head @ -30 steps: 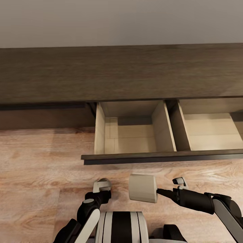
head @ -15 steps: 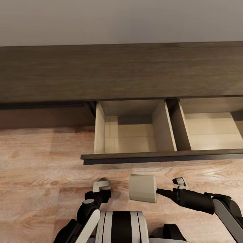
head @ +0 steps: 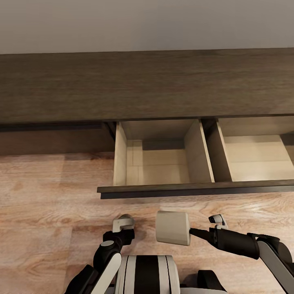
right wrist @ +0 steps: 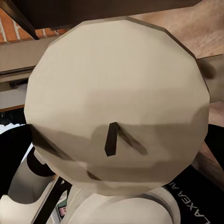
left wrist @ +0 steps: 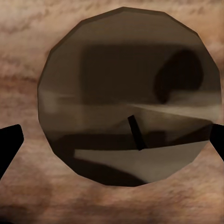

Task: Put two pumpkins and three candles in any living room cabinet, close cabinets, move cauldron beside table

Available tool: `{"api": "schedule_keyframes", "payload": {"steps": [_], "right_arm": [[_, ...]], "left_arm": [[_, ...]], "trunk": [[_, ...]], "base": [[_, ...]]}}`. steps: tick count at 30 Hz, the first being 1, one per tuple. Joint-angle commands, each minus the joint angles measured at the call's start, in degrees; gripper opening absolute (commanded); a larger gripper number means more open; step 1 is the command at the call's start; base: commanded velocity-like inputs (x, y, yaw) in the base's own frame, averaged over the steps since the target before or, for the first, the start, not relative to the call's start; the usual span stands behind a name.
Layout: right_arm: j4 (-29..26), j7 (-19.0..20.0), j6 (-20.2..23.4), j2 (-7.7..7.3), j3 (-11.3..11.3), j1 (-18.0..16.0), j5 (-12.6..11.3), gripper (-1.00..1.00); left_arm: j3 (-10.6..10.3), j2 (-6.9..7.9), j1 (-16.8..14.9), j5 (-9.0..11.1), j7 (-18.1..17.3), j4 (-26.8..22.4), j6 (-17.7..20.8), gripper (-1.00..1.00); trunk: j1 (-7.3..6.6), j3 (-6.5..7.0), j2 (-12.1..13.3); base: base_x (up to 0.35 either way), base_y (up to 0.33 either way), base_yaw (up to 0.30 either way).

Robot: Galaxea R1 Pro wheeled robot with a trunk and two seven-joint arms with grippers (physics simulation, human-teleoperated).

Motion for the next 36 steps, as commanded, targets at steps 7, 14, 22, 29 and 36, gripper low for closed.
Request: {"api": "schedule_keyframes", "payload": {"steps": [7,14,22,29,36], "right_arm": [[0.0,0.0,0.0,0.0,0.0,0.0,0.0,-1.0],[0.0,0.0,0.0,0.0,0.0,0.0,0.0,-1.0],[0.0,0.0,0.0,0.0,0.0,0.0,0.0,-1.0],[0.0,0.0,0.0,0.0,0.0,0.0,0.0,-1.0],[0.0,0.0,0.0,0.0,0.0,0.0,0.0,-1.0]], "left_arm": [[0.0,0.02,0.0,-0.3,0.1,0.3,0.2,-1.0],[0.1,0.02,0.0,-0.4,0.1,0.3,0.2,-1.0],[0.1,0.02,0.0,-0.3,0.1,0.3,0.2,-1.0],[0.1,0.02,0.0,-0.3,0.0,0.3,0.2,-1.0],[0.1,0.02,0.0,-0.3,0.0,0.3,0.2,-1.0]], "trunk": [[0.01,0.0,0.0],[0.01,0.0,0.0],[0.01,0.0,0.0],[0.01,0.0,0.0],[0.01,0.0,0.0]], "base": [[0.0,0.0,0.0],[0.0,0.0,0.0],[0.0,0.0,0.0],[0.0,0.0,0.0],[0.0,0.0,0.0]]}}
